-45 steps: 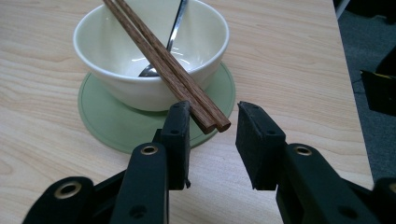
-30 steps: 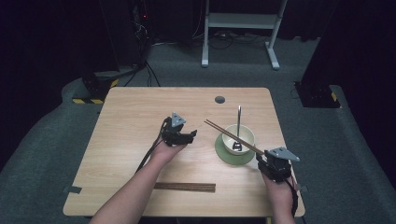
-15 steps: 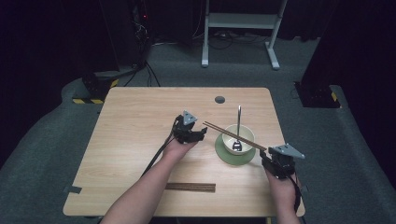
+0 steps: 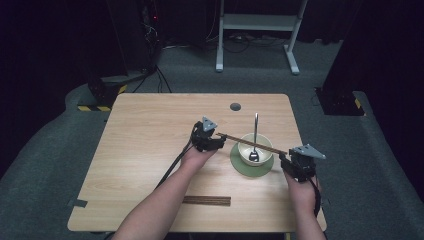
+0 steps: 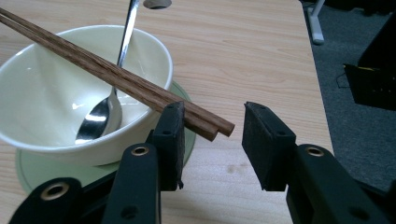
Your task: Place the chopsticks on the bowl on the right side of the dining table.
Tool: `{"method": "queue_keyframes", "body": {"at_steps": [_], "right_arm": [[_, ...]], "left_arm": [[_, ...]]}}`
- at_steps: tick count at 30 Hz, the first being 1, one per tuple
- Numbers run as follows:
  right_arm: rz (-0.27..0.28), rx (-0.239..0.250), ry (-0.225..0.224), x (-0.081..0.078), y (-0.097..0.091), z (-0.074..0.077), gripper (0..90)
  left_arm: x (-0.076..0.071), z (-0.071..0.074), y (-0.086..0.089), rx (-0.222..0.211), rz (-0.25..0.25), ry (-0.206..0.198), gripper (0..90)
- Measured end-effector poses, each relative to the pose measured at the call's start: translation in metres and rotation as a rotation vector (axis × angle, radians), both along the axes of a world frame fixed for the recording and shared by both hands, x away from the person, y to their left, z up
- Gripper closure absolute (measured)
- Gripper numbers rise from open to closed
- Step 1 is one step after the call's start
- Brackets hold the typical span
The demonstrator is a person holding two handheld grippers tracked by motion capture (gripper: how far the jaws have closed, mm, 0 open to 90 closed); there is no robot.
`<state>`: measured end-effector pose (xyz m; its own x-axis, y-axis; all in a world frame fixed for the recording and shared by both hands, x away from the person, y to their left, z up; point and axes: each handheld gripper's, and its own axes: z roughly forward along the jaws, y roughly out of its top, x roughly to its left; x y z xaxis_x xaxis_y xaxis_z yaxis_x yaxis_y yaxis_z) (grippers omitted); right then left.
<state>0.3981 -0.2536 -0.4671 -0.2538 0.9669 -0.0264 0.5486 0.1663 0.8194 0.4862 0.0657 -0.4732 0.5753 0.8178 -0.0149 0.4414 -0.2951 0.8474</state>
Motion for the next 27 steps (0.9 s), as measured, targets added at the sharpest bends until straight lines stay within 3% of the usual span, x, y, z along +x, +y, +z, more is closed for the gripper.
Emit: {"method": "queue_keyframes", "body": {"at_steps": [5, 14, 19, 27], "right_arm": [[0.0, -0.011, 0.009, 0.006, -0.001, -0.004, 56.3], [0.045, -0.02, 0.012, 0.014, -0.003, -0.004, 49.6], [0.07, -0.014, 0.011, 0.014, -0.002, -0.004, 48.7], [0.063, -0.013, 0.006, 0.01, -0.001, -0.005, 48.0]], "left_arm": [[-0.001, -0.002, -0.005, -0.001, -0.008, 0.022, 36.1], [-0.008, -0.003, -0.006, 0.017, -0.027, 0.019, 35.5], [-0.011, -0.004, -0.008, 0.018, -0.034, 0.013, 35.4], [-0.011, -0.006, -0.01, -0.001, -0.038, 0.021, 35.3]]}}
